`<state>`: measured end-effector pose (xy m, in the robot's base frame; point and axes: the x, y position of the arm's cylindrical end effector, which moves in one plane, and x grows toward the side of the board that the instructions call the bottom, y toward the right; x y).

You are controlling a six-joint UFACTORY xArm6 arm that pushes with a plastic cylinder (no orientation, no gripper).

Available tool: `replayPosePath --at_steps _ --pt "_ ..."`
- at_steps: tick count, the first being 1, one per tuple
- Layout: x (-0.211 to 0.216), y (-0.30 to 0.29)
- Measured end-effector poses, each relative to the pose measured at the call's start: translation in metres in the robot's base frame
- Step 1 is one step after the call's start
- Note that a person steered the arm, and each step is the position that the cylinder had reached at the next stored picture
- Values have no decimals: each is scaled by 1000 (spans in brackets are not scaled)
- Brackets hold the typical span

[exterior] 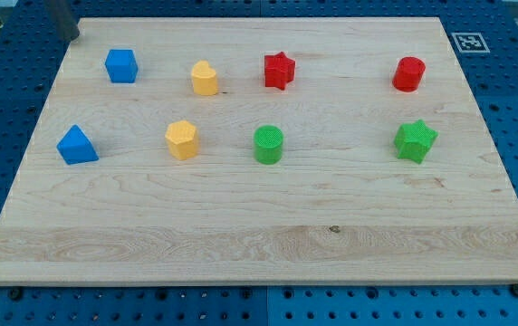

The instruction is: Place the blue cube at the top left side of the board

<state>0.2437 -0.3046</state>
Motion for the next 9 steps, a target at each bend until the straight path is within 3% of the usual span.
replayPosePath --at_steps 2,4,5,8,9 --pt "100 36" --pt "82 105" --pt "49 99" --pt "59 138" --pt "59 120"
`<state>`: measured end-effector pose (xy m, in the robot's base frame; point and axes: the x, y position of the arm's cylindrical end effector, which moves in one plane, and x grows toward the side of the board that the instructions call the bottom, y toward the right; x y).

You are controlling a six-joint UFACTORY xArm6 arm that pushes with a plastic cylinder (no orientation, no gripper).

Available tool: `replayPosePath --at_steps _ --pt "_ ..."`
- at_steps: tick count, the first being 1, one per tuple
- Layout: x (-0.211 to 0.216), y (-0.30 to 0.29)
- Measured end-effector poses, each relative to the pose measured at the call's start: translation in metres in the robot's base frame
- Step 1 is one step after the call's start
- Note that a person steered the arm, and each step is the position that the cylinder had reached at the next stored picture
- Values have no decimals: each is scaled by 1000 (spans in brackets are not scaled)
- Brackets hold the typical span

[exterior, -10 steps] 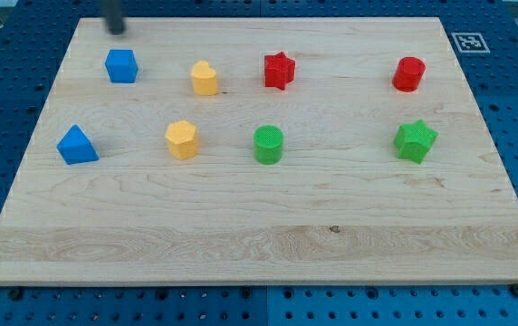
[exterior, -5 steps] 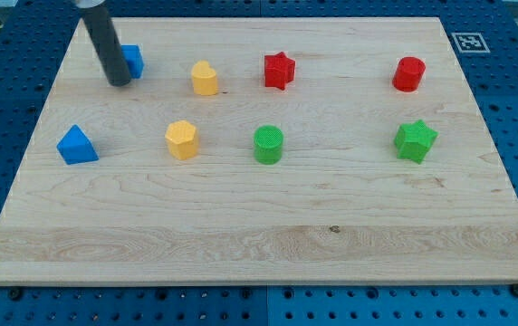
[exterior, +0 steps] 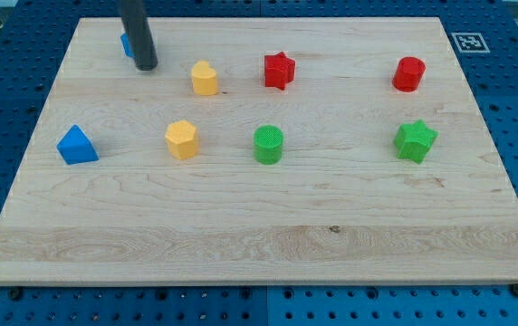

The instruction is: Place the blue cube at the top left side of the board

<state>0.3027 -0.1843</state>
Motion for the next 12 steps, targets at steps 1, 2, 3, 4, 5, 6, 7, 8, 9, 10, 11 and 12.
replayPosePath --at_steps 1,2,3,4,5,6,7,8,9,10,11,12 --pt "-5 -28" --pt "-22 -31" --pt "-46 -31" --pt "-49 -31" --pt "-41 -12" --pt "-39 15" --pt "-10 24" --pt "-8 69" --pt "-45 105" --pt "-69 107" --pt "-71 77" --pt "-71 42"
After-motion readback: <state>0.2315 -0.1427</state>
